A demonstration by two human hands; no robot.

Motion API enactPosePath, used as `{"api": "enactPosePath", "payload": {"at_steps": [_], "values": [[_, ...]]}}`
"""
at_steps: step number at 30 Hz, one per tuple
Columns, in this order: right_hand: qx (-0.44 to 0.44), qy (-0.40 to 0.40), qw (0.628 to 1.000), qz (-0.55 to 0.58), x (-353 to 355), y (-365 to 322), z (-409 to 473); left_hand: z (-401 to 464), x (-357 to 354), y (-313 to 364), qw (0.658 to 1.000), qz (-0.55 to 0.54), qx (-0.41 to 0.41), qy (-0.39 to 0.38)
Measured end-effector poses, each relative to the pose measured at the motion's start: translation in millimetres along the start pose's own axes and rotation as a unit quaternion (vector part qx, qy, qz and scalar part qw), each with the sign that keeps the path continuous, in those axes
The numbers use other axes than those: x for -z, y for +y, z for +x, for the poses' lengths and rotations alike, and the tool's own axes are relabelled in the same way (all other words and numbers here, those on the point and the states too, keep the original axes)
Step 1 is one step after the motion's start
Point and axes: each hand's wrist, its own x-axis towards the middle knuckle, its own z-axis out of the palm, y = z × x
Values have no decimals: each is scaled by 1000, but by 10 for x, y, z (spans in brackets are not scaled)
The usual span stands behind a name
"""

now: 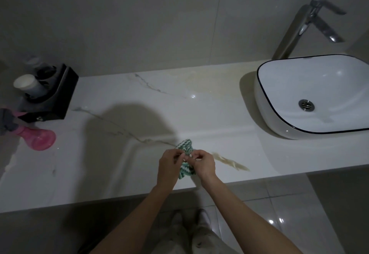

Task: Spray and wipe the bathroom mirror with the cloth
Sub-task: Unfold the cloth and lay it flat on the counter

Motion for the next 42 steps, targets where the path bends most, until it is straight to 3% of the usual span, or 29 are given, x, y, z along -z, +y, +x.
{"api": "enactPosePath", "payload": {"at_steps": [6, 12, 24, 35, 42], "values": [[16, -11, 999, 28, 128, -93, 27, -15, 79, 20, 996, -89, 28, -4], [83, -8, 996, -35, 184, -258, 146, 47, 191, 147, 989, -145, -1, -12], [171, 10, 981, -92, 535, -862, 454, 477, 612, 293, 987, -145, -54, 34], [223, 74, 970, -62, 677, -1440, 779, 1093, 1016, 571, 959, -229, 23, 163], [273, 72, 958, -41, 508, -1912, 940, 1363, 1204, 850, 933, -276, 33, 226]]}}
